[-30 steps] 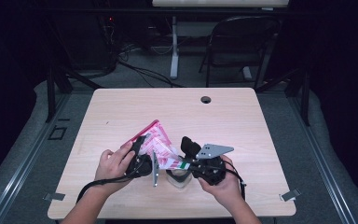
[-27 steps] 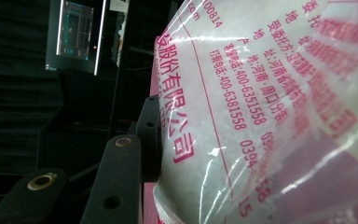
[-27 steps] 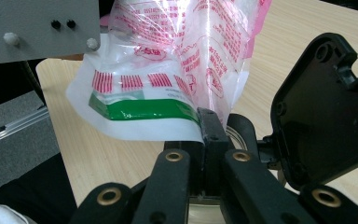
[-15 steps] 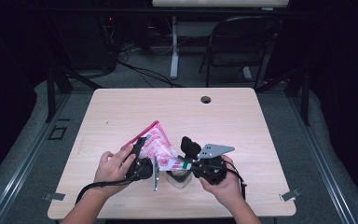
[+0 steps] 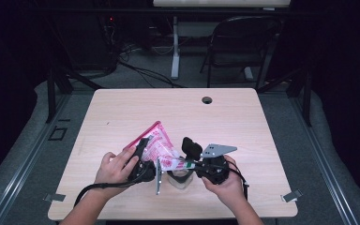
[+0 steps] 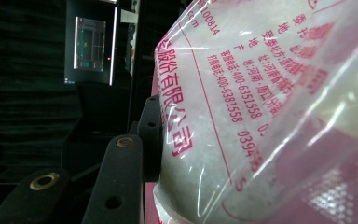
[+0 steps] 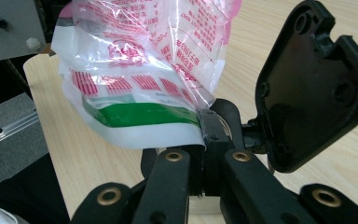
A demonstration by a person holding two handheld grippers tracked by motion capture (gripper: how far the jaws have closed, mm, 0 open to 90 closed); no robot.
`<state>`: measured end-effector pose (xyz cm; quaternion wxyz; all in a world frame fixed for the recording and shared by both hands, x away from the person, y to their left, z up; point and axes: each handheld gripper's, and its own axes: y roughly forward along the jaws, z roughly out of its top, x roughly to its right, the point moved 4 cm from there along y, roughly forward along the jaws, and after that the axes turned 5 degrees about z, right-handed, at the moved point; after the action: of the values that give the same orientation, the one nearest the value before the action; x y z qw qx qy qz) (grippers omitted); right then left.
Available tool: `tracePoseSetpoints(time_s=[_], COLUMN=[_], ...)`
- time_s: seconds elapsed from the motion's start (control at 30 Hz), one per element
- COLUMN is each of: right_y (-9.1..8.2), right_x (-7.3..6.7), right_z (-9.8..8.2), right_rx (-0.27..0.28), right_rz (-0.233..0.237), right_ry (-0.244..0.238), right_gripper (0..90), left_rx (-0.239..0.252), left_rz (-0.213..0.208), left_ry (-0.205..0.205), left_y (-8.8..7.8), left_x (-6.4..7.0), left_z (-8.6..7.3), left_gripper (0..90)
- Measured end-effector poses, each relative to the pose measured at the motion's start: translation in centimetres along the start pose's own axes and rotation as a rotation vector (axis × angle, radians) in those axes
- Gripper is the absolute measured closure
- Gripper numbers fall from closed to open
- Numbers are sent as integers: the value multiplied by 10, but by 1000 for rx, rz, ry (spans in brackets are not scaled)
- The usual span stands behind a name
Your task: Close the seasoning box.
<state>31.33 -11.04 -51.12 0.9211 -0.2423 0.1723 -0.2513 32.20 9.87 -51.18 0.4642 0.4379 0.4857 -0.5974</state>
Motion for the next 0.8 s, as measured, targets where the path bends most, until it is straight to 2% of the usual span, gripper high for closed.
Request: tracePoseSetpoints(time_s=[0.5,0.8], right_y=[0,3], right_x=[5,8], right_z=[-3,-5], right_rx=[-9,-4], right_rz=[-13,-19], right_ry=[10,31], right_gripper=[900,900], left_rx=[21,30], left_rz=[30,45], left_ry=[37,57], left_y=[-4,-6], left_x=[-3,-4], left_z=[6,10], left_gripper=[653,657])
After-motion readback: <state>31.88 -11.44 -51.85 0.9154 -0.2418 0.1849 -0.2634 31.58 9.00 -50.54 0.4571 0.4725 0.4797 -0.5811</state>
